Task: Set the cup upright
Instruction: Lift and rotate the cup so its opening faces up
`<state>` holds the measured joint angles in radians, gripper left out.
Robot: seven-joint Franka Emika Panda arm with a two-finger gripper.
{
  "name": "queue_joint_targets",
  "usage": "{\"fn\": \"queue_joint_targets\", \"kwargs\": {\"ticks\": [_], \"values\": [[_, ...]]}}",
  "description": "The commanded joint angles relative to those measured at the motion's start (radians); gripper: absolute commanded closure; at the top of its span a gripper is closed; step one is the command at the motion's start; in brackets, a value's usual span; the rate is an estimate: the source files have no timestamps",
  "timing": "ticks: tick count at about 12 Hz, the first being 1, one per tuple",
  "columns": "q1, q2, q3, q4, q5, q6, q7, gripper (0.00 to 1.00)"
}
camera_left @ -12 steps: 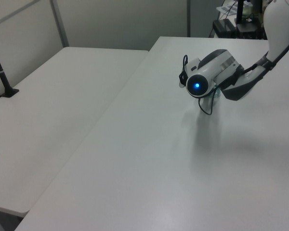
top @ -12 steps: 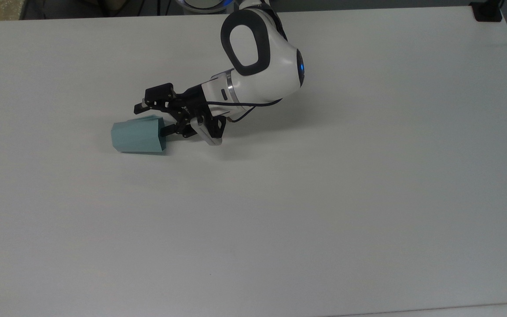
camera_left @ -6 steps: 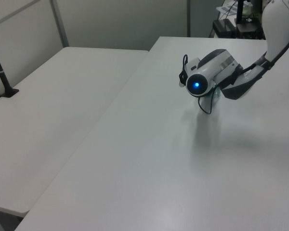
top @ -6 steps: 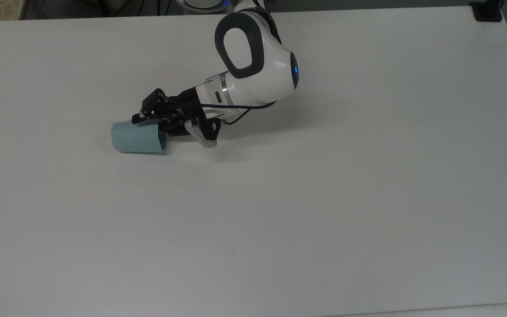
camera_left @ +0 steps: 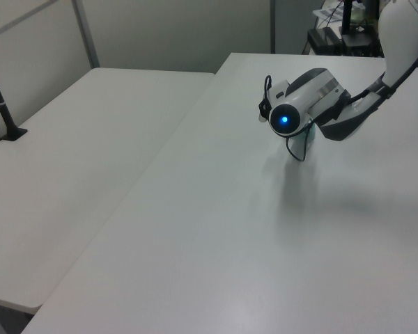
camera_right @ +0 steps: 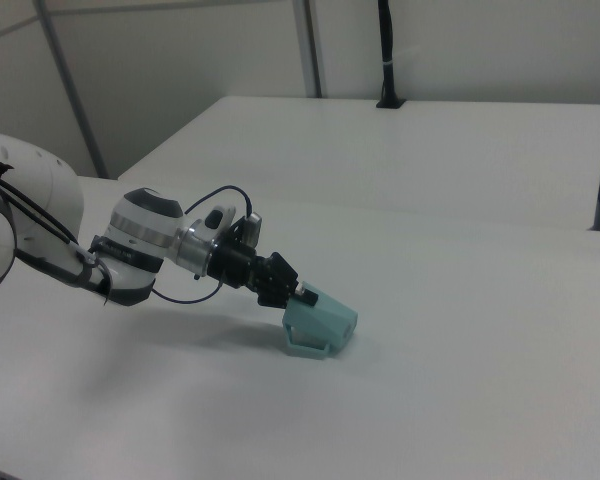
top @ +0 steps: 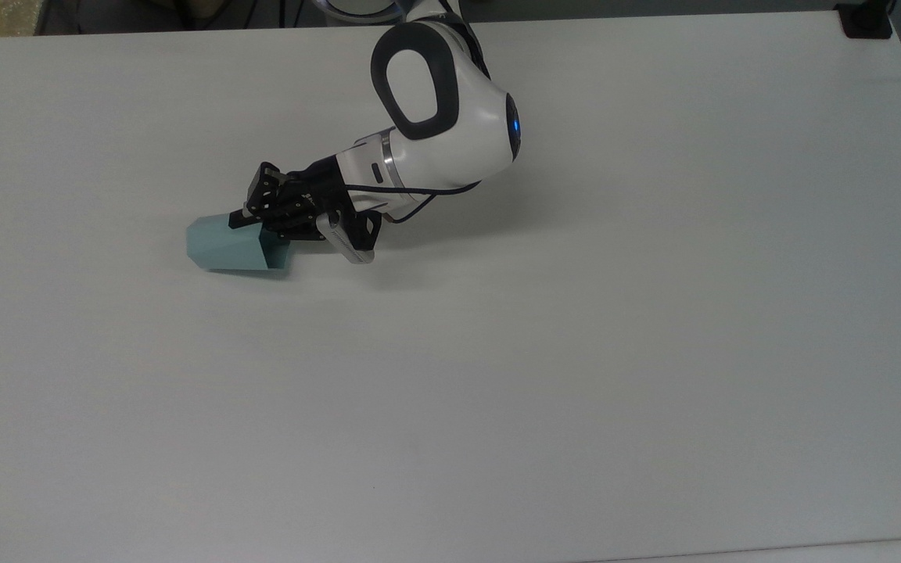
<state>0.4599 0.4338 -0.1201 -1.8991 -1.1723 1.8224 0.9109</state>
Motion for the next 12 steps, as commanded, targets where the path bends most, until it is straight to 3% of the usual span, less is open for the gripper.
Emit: {"fn": "queue_joint_targets", "kwargs": {"ticks": [1,3,4,7,9,12], "values": [[-0.015,-0.068,0.008,0.012,0.066,0.035,-0.088,1.00],[-0.017,-0.176,0.005,0.044,0.231,0.032,-0.267,1.00],[-0.020,-0.238,-0.003,0.046,0.294,0.037,-0.294,1.00],[-0.098,-0.413,-0.012,0.049,0.624,0.109,-0.378,1.00],[-0.116,-0.475,-0.044,-0.009,0.852,0.174,-0.456,1.00],[-0.122,-0.544,-0.104,-0.121,1.095,0.241,-0.593,1.00]]}}
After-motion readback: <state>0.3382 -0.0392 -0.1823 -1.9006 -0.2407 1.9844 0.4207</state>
